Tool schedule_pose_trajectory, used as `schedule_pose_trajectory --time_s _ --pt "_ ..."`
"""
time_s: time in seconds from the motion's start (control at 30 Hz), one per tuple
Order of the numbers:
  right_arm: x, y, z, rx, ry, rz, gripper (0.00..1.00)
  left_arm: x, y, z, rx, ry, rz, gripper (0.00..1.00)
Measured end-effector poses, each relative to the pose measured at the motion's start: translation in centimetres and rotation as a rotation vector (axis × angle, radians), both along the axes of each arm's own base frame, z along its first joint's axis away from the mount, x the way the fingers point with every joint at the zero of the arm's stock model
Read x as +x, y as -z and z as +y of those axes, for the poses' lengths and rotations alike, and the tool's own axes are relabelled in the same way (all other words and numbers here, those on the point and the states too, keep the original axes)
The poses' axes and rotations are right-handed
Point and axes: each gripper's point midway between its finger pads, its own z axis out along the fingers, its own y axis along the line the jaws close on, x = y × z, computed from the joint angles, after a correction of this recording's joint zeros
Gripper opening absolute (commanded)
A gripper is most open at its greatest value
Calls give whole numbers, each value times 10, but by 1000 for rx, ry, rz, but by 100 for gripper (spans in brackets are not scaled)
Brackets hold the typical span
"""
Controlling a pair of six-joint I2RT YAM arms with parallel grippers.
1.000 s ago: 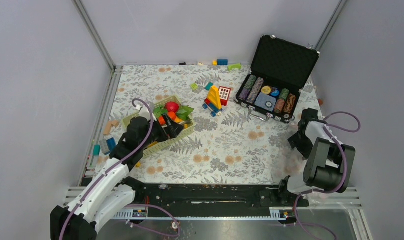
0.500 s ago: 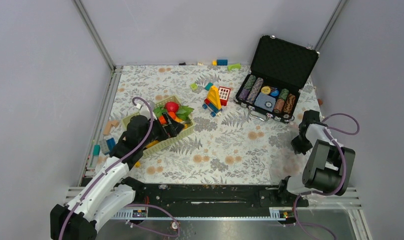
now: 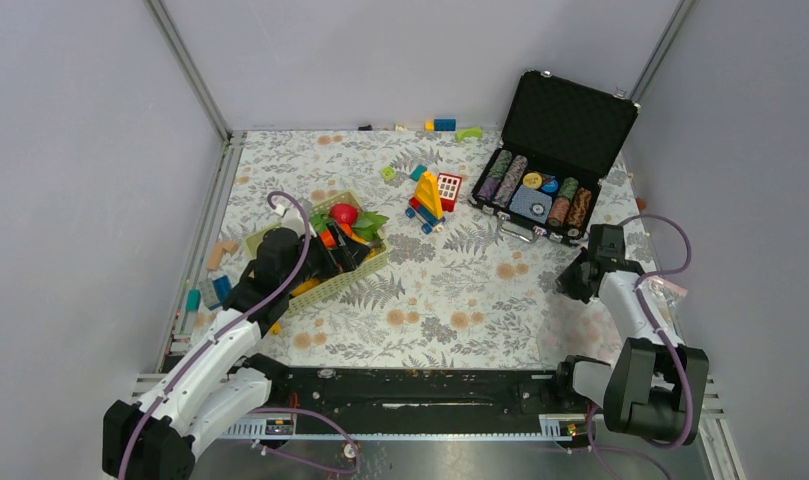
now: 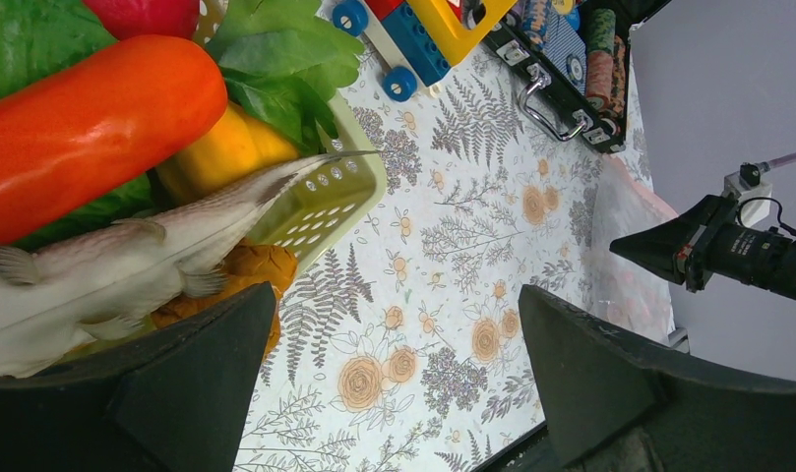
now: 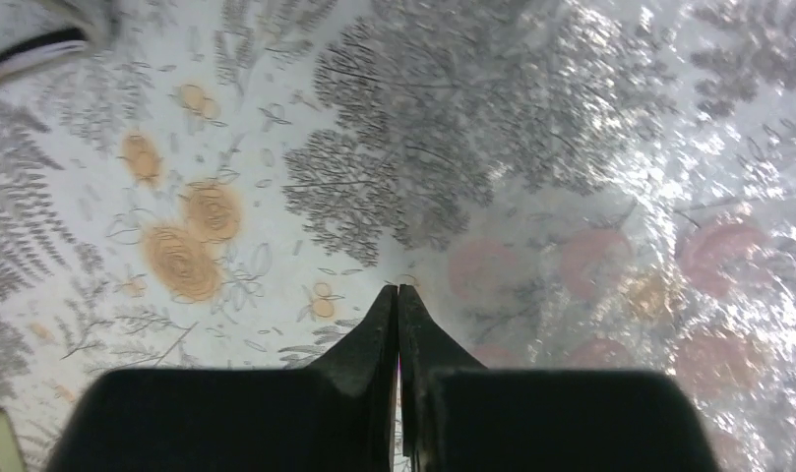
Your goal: Place the food in the zip-top bag and seal the zipper
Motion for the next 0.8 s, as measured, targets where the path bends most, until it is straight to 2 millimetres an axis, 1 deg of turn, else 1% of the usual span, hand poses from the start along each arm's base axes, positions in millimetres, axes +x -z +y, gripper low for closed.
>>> schedule_pose_trajectory --time_s 0.03,0.07,0.1,0.13,0.17,0.2,0.23,0.27,0.47,0.6,0.63,0.8 --pt "-3 2 2 -7 -12 17 24 0 1 0 1 2 4 99" --pt "-7 4 0 -22 -7 43 40 0 2 -1 2 2 8 99" --pt "-12 7 -4 -41 8 74 62 1 3 -1 2 3 9 99" --pt "-16 9 -7 -54 25 96 73 0 2 -1 2 3 8 99" --pt "-21 10 -10 -71 35 122 77 1 2 -1 0 3 5 99" --pt "-26 11 -13 -85 45 144 80 1 1 -1 0 3 4 99" --pt "-29 11 -15 -95 50 159 87 1 2 -1 0 3 4 99" --pt "-33 11 -16 -106 54 176 89 1 2 -1 0 3 4 99" --pt "-48 15 -21 -134 64 245 91 2 1 -1 -1 3 0 99" --pt "-56 30 -13 -118 31 326 88 4 3 -2 1 3 3 99" --pt "-55 34 -8 -97 21 343 87 4 4 -2 2 4 7 99" --pt "-41 35 2 -92 -33 354 78 5 6 -3 4 4 11 99"
